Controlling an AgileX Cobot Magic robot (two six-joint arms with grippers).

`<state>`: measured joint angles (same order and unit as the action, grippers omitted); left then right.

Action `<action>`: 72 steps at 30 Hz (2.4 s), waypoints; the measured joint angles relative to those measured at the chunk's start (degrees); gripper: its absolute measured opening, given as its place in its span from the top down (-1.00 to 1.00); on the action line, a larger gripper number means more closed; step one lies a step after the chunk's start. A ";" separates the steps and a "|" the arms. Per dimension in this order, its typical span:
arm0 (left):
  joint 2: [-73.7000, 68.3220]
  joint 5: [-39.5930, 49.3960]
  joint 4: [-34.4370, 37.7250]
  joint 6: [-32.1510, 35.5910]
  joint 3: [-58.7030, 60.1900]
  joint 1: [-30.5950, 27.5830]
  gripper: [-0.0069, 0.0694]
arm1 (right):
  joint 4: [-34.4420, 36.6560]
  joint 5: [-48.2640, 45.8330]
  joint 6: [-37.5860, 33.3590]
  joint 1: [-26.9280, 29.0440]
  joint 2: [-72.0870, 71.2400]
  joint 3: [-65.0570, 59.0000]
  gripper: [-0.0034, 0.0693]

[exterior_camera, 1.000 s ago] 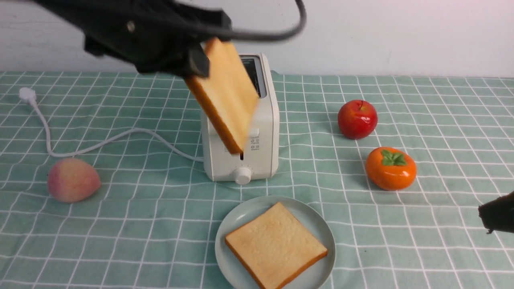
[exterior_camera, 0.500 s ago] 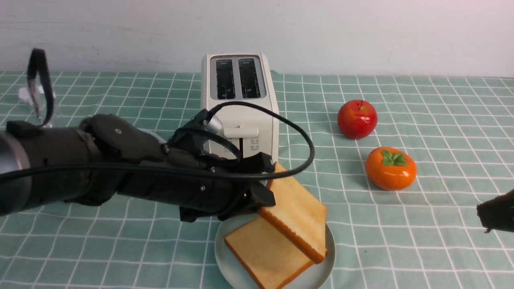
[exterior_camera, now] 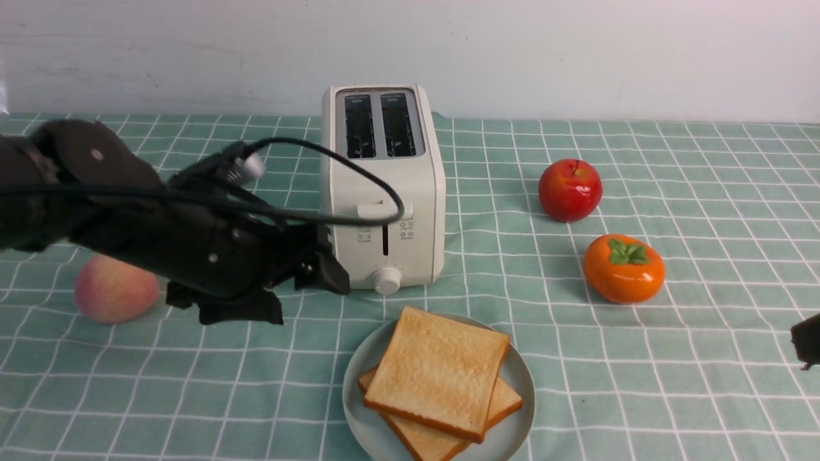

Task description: Take toasted bread from bread machine on blue coffee table place on plate.

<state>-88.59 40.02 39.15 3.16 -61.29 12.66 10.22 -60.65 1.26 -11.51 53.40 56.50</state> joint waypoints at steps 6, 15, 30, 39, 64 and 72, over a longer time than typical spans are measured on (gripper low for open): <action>8.95 13.40 4.33 5.13 -2.69 -1.37 -0.41 | -4.86 3.35 8.70 0.00 -6.79 -0.12 0.57; 23.31 16.61 5.20 9.38 0.11 -1.37 0.86 | -5.17 5.19 9.28 0.00 -24.22 -7.03 0.96; 63.77 24.23 9.96 3.12 28.47 -1.37 0.86 | -9.38 24.99 8.97 0.00 -53.98 -40.54 0.95; 81.38 19.36 0.97 -0.99 31.08 -1.37 0.86 | -9.43 32.08 8.97 0.00 -53.97 -41.74 0.93; 83.58 1.79 -13.34 -0.10 35.02 -1.41 0.86 | -9.43 32.09 8.97 0.00 -53.97 -41.75 0.85; 89.24 -14.53 -37.82 -13.79 48.45 -1.47 0.85 | -9.43 32.15 8.97 0.00 -53.97 -41.75 0.83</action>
<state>0.64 25.48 1.33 -10.63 -12.84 11.19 0.79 -28.50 10.23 -11.51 -0.57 14.75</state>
